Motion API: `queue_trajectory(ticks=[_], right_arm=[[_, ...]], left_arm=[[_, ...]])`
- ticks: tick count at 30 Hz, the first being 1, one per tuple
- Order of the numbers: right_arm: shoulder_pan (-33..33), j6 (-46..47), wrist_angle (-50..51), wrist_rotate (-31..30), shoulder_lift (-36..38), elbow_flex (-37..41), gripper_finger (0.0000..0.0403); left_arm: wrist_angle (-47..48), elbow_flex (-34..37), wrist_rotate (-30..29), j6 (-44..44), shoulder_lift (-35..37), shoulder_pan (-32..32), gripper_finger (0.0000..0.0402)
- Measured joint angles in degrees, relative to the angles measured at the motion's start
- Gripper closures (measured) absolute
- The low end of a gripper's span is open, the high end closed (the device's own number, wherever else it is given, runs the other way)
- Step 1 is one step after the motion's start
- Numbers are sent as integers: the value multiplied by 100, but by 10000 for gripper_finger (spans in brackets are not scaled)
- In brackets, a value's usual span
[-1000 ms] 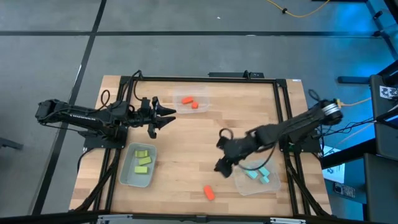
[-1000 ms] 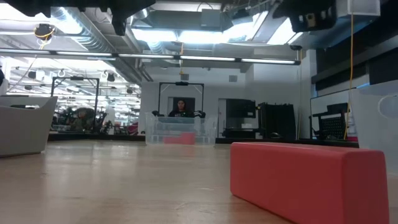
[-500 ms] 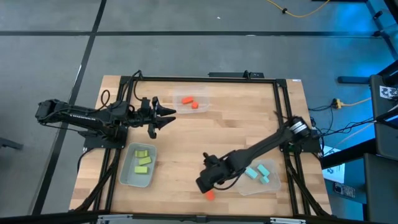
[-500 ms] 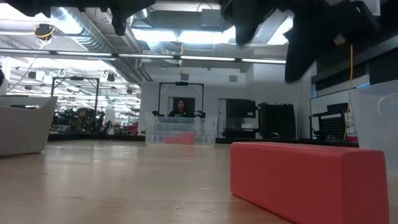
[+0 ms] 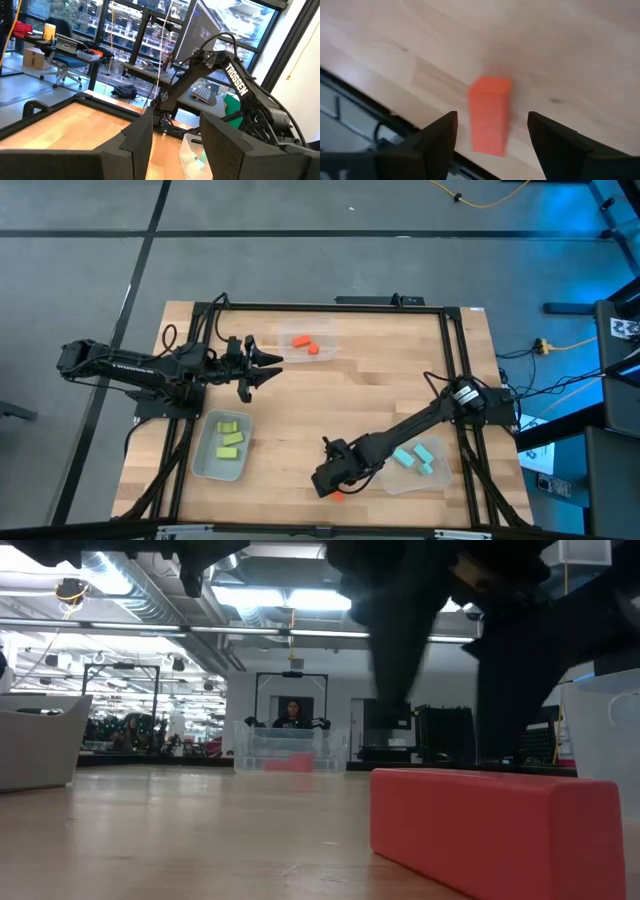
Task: Sort & place blocks by color
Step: Put the orange half pillar block into the top transparent bin
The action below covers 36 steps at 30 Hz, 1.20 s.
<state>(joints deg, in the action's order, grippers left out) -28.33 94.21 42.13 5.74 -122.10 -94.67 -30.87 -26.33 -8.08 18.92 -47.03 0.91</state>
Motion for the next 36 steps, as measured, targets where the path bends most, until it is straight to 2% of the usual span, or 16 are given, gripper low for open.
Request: queue_trajectory(ticks=[6,18,36], right_arm=[[-66,-2,-735,30,-227,0,157],[-132,-29,-311,-31,-299,1,157],[-142,-529,331,-590,-262,-15,157]], left_arm=[[2,0,0,0,0,-2,247],[15,0,-46,0,-2,-2,247],[17,0,-214,0,-2,-2,247]])
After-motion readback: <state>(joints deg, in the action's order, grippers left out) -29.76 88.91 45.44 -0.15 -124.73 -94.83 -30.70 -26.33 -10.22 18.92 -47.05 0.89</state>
